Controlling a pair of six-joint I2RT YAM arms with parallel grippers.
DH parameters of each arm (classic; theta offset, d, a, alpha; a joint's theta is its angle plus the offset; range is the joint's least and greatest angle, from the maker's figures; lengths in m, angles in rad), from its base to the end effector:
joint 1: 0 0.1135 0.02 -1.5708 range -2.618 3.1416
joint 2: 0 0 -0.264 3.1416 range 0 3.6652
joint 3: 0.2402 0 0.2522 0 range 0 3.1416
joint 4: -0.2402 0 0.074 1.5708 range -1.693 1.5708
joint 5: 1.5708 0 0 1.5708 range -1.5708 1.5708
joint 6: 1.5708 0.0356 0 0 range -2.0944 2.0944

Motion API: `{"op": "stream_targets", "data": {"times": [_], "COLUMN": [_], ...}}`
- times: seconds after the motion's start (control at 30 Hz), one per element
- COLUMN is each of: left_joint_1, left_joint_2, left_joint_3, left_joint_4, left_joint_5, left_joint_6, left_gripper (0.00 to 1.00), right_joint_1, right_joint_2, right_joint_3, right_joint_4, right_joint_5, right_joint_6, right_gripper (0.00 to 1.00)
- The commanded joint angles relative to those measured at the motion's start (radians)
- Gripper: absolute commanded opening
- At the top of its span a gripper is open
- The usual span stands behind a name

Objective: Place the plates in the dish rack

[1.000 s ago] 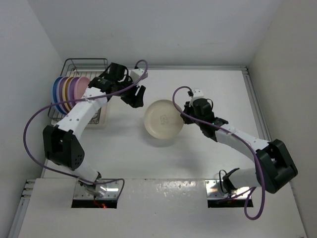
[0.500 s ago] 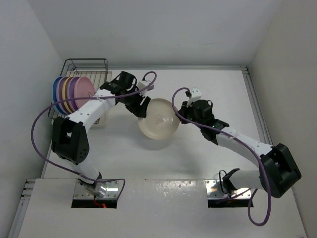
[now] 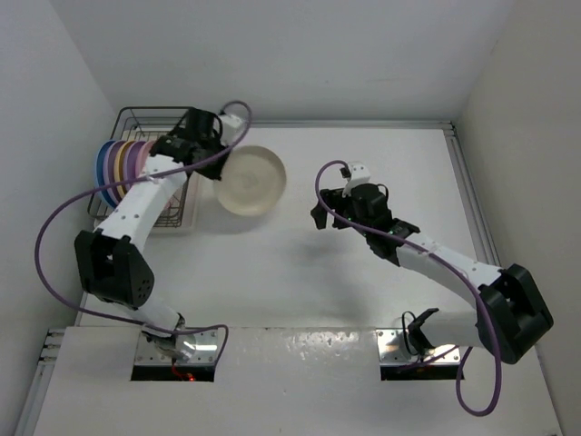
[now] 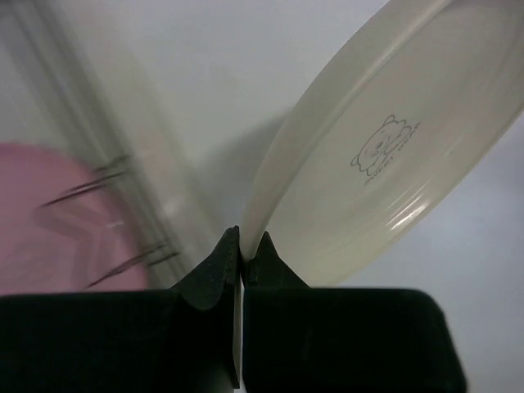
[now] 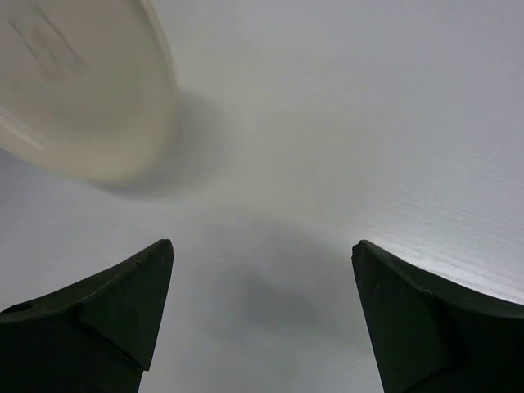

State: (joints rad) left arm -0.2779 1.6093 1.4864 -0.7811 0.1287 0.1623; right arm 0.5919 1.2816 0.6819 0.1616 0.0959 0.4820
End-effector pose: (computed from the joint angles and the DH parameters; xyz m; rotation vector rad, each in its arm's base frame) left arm 0.3336 -0.0999 0.3209 0.5944 2.4036 -0.2088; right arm 0.2342 0.1533 0.2314 -0.0503 2.0557 0.5837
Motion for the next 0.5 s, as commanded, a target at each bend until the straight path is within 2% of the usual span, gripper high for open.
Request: {"op": "stream_targets", "data": {"times": [0.0, 0.03, 0.07, 0.17, 0.2, 0.27, 0.47], "left_joint_1": [0.071, 0.080, 0.094, 0.105, 0.115, 0.115, 0.125], "left_joint_2": [-0.129, -0.129, -0.138, -0.160, -0.160, -0.169, -0.180], "left_joint_3": [0.150, 0.164, 0.175, 0.173, 0.144, 0.079, -0.066], "left_joint_4": [0.043, 0.043, 0.043, 0.094, 0.120, 0.210, 0.399], "left_joint_5": [-0.445, -0.528, -0.670, -0.840, -0.938, -1.048, -1.164], "left_joint_6": [-0.043, -0.043, -0.043, -0.014, -0.001, 0.051, 0.151], "left_gripper": [0.00, 0.00, 0.00, 0.00, 0.00, 0.00, 0.00], "right_joint_1": [0.002, 0.002, 0.003, 0.002, 0.005, 0.005, 0.003], "right_joint_2": [-0.016, -0.019, -0.019, -0.031, -0.028, -0.028, -0.041], "right_joint_3": [0.050, 0.048, 0.033, 0.022, 0.019, 0.008, -0.008], "right_joint_4": [-0.066, -0.071, -0.071, -0.068, -0.066, -0.060, -0.066], "right_joint_5": [0.114, 0.123, 0.131, 0.142, 0.143, 0.151, 0.166], "right_joint_6": [0.004, 0.010, 0.010, 0.027, 0.035, 0.046, 0.046], "right_gripper": [0.90, 0.90, 0.90, 0.90, 0.90, 0.90, 0.90]}}
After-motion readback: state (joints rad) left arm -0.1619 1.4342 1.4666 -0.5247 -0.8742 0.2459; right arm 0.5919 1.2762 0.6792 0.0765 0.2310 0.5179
